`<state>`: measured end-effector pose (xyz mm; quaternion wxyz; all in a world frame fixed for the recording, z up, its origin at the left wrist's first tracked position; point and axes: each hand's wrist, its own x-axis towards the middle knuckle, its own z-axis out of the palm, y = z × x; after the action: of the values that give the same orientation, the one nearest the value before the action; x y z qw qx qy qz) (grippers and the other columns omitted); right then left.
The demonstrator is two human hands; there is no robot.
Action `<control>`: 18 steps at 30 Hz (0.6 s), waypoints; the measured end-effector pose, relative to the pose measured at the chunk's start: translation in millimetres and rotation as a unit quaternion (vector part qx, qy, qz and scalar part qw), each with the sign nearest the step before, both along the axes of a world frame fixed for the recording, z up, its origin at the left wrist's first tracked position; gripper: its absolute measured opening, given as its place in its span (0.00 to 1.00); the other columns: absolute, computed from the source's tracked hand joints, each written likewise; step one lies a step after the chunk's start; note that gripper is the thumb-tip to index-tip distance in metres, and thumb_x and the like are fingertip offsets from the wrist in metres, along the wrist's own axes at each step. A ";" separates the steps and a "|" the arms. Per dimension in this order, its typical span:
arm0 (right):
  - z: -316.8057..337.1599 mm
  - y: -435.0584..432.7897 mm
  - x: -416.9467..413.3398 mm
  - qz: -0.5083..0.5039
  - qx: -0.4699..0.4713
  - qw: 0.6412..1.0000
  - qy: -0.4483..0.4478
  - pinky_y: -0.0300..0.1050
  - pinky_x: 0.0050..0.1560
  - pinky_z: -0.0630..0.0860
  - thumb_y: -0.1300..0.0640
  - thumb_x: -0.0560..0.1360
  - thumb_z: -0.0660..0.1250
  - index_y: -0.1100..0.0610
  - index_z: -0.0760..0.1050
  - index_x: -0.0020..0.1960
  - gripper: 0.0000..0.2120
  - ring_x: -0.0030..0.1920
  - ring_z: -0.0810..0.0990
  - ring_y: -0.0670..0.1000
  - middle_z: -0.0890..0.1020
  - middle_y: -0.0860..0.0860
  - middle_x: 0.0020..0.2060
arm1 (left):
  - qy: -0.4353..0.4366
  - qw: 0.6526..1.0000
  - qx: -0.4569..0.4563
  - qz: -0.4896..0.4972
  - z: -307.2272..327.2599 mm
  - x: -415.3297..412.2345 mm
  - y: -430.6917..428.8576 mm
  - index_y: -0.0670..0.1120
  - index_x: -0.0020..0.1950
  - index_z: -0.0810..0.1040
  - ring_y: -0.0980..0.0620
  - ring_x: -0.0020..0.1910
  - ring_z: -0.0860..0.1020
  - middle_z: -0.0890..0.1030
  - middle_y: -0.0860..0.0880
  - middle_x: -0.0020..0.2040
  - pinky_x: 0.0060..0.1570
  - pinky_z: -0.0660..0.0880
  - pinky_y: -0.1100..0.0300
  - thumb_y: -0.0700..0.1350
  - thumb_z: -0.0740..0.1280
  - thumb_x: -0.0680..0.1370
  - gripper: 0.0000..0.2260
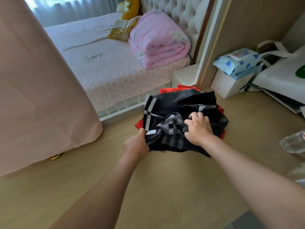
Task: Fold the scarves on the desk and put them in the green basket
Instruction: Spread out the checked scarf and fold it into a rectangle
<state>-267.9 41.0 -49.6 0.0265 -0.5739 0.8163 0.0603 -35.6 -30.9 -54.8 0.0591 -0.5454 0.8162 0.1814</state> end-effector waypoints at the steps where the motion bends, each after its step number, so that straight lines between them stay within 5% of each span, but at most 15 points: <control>1: 7.5 3.1 8.8 0.025 -0.026 0.999 -0.035 0.51 0.61 0.66 0.50 0.73 0.65 0.50 0.74 0.54 0.10 0.60 0.70 0.56 0.73 0.50 0.57 | 0.008 1.000 -0.018 -0.014 2.4 2.5 1.1 0.52 0.66 0.65 0.49 0.48 0.73 0.74 0.51 0.50 0.40 0.71 0.57 0.41 0.63 0.72 0.23; 3: 20.7 11.5 31.3 0.041 -0.050 0.984 -0.167 0.50 0.55 0.68 0.54 0.73 0.64 0.49 0.71 0.48 0.04 0.55 0.75 0.57 0.76 0.48 0.47 | 0.065 0.994 -0.046 -0.079 6.6 5.2 4.8 0.55 0.75 0.58 0.48 0.64 0.67 0.68 0.50 0.67 0.56 0.71 0.57 0.43 0.66 0.71 0.34; 5: 32.2 21.5 57.3 0.047 -0.019 0.955 -0.291 0.50 0.52 0.73 0.57 0.74 0.62 0.47 0.73 0.51 0.08 0.52 0.78 0.57 0.79 0.49 0.46 | 0.128 0.975 -0.049 -0.174 15.1 5.2 12.0 0.57 0.79 0.52 0.50 0.75 0.57 0.58 0.53 0.77 0.70 0.62 0.55 0.46 0.69 0.72 0.40; 8: 43.8 32.3 90.3 0.088 -0.028 0.940 -0.329 0.54 0.54 0.77 0.56 0.74 0.63 0.44 0.75 0.53 0.10 0.52 0.78 0.54 0.80 0.50 0.50 | 0.180 0.954 -0.062 -0.232 25.9 13.6 18.7 0.54 0.71 0.71 0.53 0.77 0.57 0.66 0.54 0.75 0.75 0.55 0.54 0.48 0.71 0.73 0.27; 11: 54.8 41.8 110.5 0.083 -0.084 0.931 -0.344 0.51 0.52 0.77 0.55 0.73 0.66 0.43 0.74 0.48 0.08 0.50 0.77 0.50 0.80 0.47 0.44 | 0.208 0.963 -0.026 -0.172 43.8 42.8 27.7 0.48 0.49 0.78 0.49 0.57 0.76 0.80 0.51 0.50 0.59 0.71 0.53 0.43 0.68 0.75 0.04; 14: 67.1 54.0 129.0 0.060 -0.067 0.949 -0.303 0.51 0.49 0.78 0.53 0.72 0.67 0.44 0.75 0.49 0.08 0.47 0.78 0.50 0.80 0.45 0.43 | 0.198 0.971 -0.005 -0.132 60.9 85.4 40.4 0.48 0.49 0.74 0.46 0.43 0.76 0.78 0.50 0.42 0.38 0.68 0.56 0.44 0.62 0.79 0.02; 18: 85.8 66.0 167.6 0.042 0.049 0.974 -0.215 0.47 0.46 0.76 0.54 0.73 0.64 0.45 0.78 0.50 0.08 0.47 0.79 0.53 0.80 0.47 0.45 | 0.187 0.975 -0.018 -0.119 80.7 144.7 57.3 0.51 0.43 0.68 0.47 0.38 0.75 0.76 0.51 0.38 0.34 0.67 0.55 0.42 0.58 0.79 0.06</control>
<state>-100.2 107.0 36.2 0.2272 -0.6054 0.7624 -0.0231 109.1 26.4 25.8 -0.0831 -0.4016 0.8751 0.2568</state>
